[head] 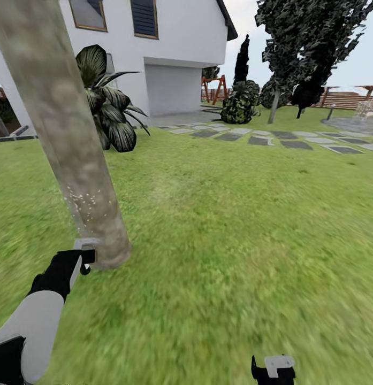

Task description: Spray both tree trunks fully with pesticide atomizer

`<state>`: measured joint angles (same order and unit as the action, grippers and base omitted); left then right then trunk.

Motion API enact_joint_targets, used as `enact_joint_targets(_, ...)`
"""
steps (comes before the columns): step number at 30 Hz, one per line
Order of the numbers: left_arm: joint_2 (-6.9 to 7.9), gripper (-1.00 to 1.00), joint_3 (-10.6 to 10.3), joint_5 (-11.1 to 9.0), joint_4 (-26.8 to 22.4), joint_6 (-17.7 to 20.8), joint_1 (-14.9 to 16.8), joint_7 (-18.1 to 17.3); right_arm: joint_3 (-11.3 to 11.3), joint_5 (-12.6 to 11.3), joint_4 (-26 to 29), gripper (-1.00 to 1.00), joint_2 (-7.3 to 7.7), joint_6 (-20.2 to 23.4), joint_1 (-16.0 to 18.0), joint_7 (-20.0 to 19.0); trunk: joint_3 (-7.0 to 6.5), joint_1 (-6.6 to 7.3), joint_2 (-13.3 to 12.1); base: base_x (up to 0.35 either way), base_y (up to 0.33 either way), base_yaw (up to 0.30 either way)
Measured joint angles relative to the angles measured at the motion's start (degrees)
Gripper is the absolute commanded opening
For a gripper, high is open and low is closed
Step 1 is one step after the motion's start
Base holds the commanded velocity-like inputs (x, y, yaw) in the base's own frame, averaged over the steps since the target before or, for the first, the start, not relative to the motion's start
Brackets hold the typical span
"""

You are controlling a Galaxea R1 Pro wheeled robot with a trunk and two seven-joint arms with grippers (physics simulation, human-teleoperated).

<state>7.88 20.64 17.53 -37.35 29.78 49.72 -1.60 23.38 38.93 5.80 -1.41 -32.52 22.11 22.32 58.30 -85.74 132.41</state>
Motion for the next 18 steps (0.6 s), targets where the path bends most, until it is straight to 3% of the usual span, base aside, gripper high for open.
enact_joint_targets(5, -0.05, -1.0, -0.03, 0.02, -2.59, -0.01, -0.31, 2.45, 0.0, 0.0, 0.0, 1.0, 0.0, 0.0, 0.01, 0.0, 0.0, 0.0, 0.0, 0.018, -0.001, 0.277)
enact_joint_targets(8, -0.51, -1.0, -0.09, -0.18, -3.04, -0.22, -2.61, 2.56, 0.0, 0.0, 0.0, 1.0, 0.0, 0.0, 0.0, -0.04, 0.01, 0.0, 0.0, 0.015, -0.006, 0.262)
enact_joint_targets(13, -3.67, -1.0, -0.13, -0.09, -2.12, -10.79, -7.81, 2.62, 0.0, 0.0, 0.01, 1.0, -0.07, 0.0, -0.02, -0.09, 0.01, 0.0, 0.0, 0.195, -0.14, 0.052)
enact_joint_targets(18, -4.18, -1.0, -0.33, 0.13, 0.81, -12.12, -8.53, 2.66, 0.0, 0.0, 0.01, 1.0, 0.0, 0.0, -0.02, 0.0, 0.0, 0.0, 0.0, 0.239, -0.175, 0.001)
